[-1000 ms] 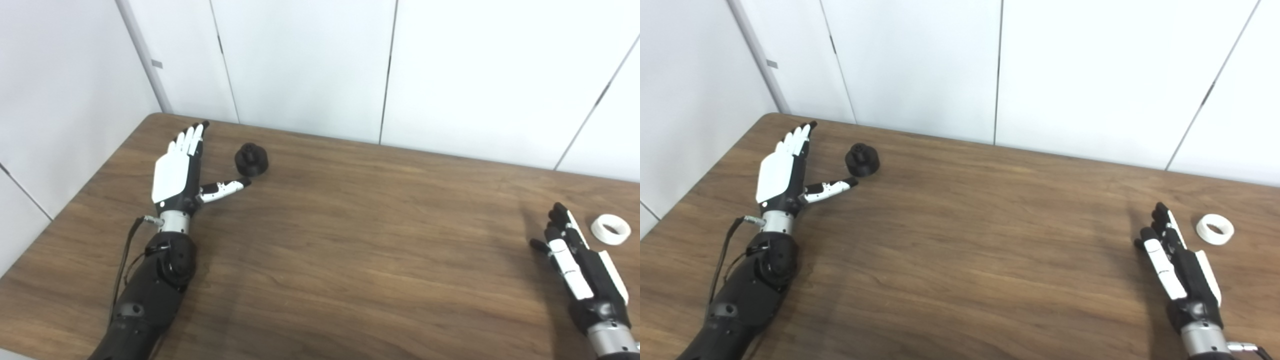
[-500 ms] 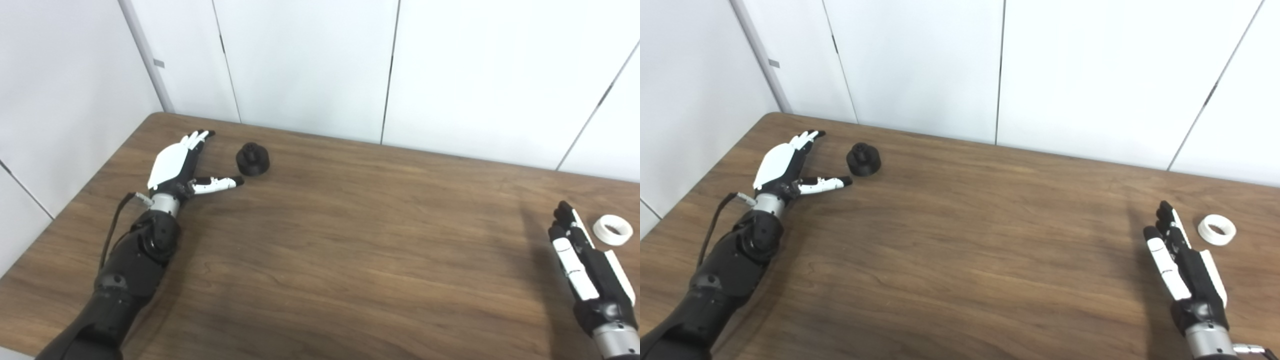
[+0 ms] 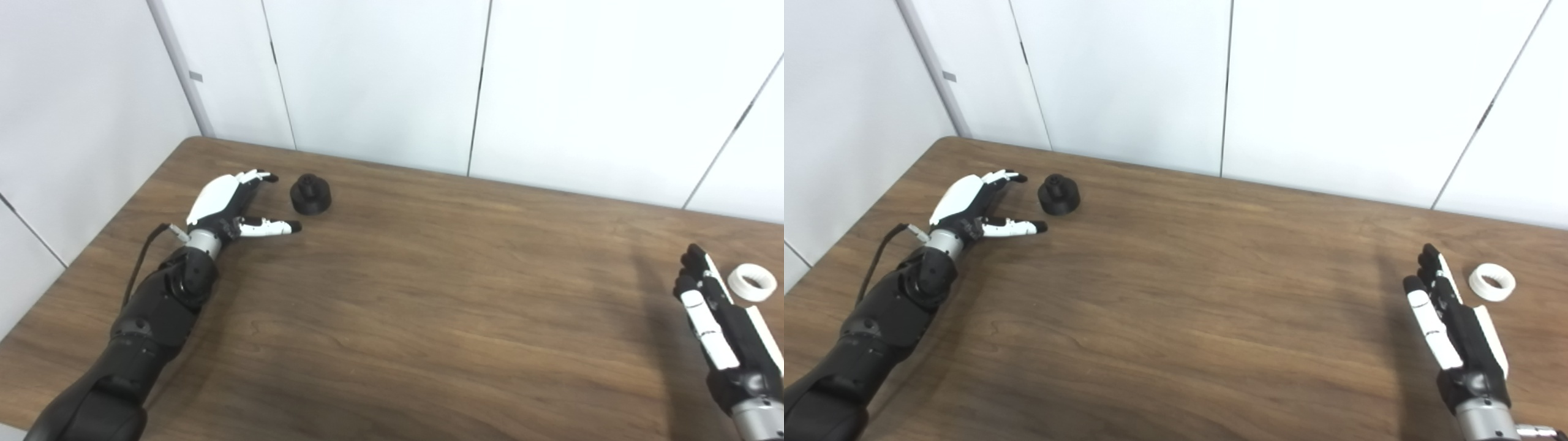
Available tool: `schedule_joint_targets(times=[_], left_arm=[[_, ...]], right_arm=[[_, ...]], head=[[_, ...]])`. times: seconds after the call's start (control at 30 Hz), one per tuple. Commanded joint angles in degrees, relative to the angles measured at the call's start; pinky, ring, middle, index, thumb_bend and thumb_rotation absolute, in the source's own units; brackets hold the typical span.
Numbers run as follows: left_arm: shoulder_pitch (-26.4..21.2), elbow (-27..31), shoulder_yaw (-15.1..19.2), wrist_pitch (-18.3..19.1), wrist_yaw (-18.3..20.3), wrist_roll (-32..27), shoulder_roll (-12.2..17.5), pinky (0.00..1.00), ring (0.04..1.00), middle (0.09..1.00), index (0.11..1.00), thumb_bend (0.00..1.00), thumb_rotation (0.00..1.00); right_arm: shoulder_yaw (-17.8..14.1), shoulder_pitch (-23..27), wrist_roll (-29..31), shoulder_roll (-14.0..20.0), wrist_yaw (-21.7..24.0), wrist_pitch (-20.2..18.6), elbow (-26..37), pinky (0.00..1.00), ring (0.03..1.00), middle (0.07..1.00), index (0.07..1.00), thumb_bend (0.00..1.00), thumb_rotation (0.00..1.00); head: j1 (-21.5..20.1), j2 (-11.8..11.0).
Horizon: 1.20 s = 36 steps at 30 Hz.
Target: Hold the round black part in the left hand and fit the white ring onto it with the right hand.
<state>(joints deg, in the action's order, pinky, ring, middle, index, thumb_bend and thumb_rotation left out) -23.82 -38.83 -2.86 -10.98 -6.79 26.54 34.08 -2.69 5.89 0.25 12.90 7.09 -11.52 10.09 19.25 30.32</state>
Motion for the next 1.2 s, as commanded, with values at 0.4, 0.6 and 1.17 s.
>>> schedule_joint_targets(times=[0.4, 0.6, 1.17], left_arm=[[-6.6, -4.1, -3.7, -1.8, 0.4, 0.9, 1.4, 1.00, 0.964, 0.940, 0.839, 1.00, 0.48], [-7.9, -6.4, -5.3, -1.7, 0.2, 1.3, 0.7, 1.00, 0.961, 0.933, 0.830, 1.00, 0.47], [-10.5, -10.9, -8.2, -3.6, -0.1, 1.2, -0.1, 1.00, 0.951, 0.915, 0.829, 1.00, 0.49]], right_arm=[[-1.5, 0.3, 0.5, 0.9, 0.1, -3.9, 7.6, 1.00, 1.000, 1.000, 1.000, 0.12, 0.81], [-1.8, -0.2, 0.3, 1.4, 0.1, -5.7, 9.7, 1.00, 1.000, 1.000, 1.000, 0.11, 0.79], [-2.5, -2.0, 0.8, 1.6, 0.0, -10.3, 15.9, 1.00, 1.000, 1.000, 1.000, 0.09, 0.79]], head=[[0.0, 0.1], [0.0, 0.4], [-1.4, 1.3]])
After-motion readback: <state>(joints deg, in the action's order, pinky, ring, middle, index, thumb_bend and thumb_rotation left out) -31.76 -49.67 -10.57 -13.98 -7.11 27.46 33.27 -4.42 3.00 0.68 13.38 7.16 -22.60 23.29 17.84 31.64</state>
